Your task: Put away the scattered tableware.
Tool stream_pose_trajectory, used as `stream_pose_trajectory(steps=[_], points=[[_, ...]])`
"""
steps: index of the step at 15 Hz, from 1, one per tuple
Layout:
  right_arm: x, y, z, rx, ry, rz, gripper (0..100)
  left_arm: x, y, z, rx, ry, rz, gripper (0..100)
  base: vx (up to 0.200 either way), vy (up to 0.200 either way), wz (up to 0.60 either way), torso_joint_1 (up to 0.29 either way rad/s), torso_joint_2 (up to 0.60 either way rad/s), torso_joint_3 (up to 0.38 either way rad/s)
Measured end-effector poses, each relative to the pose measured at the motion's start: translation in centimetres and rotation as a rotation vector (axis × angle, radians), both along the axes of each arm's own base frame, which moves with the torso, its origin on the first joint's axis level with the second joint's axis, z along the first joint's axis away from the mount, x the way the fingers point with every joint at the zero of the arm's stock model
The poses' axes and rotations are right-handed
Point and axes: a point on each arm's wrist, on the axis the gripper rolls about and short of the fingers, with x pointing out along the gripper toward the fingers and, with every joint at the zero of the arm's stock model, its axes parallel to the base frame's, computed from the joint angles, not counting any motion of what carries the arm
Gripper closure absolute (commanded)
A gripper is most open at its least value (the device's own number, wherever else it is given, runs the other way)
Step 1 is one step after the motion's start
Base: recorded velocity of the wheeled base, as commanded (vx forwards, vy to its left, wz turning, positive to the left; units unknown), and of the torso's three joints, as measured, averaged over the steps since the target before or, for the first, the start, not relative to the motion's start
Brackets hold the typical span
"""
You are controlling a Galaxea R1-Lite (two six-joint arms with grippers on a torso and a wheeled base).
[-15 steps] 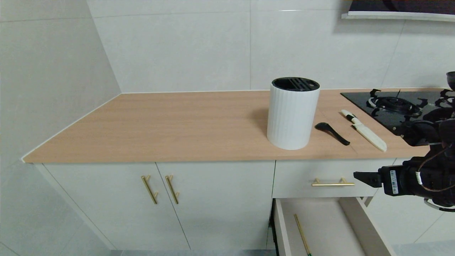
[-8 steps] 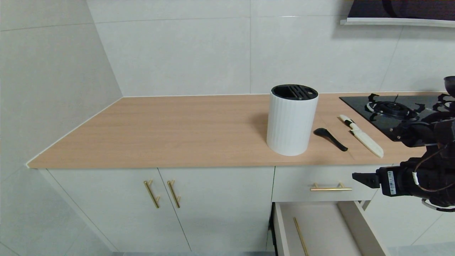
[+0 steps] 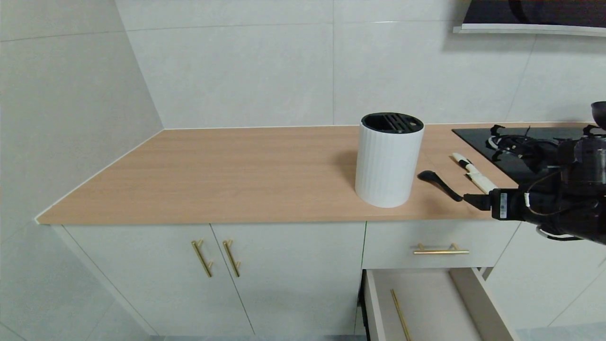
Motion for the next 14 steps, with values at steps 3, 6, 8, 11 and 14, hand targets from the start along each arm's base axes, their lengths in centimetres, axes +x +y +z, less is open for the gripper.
stream_pose_trajectory(steps=[3, 6, 8, 11, 14], points=[[3.4, -1.1, 0.1, 0.017, -0.028, 0.032, 0, 0.0, 0.0, 0.0, 0.0, 0.0, 0.0, 0, 0.0, 0.0, 0.0, 0.0, 0.0, 0.0], [6.6, -1.6, -0.2, -0.001, -0.044, 0.124, 0, 0.0, 0.0, 0.0, 0.0, 0.0, 0.0, 0, 0.0, 0.0, 0.0, 0.0, 0.0, 0.0], [8.5, -1.6, -0.6, 0.015, -0.051, 0.17, 0, 0.0, 0.0, 0.0, 0.0, 0.0, 0.0, 0, 0.0, 0.0, 0.0, 0.0, 0.0, 0.0], [11.2, -2.4, -1.6, 0.041, -0.051, 0.217, 0, 0.0, 0.0, 0.0, 0.0, 0.0, 0.0, 0, 0.0, 0.0, 0.0, 0.0, 0.0, 0.0], [12.5, -3.1, -2.9, 0.031, -0.039, 0.293, 0, 0.0, 0.0, 0.0, 0.0, 0.0, 0.0, 0, 0.0, 0.0, 0.0, 0.0, 0.0, 0.0]])
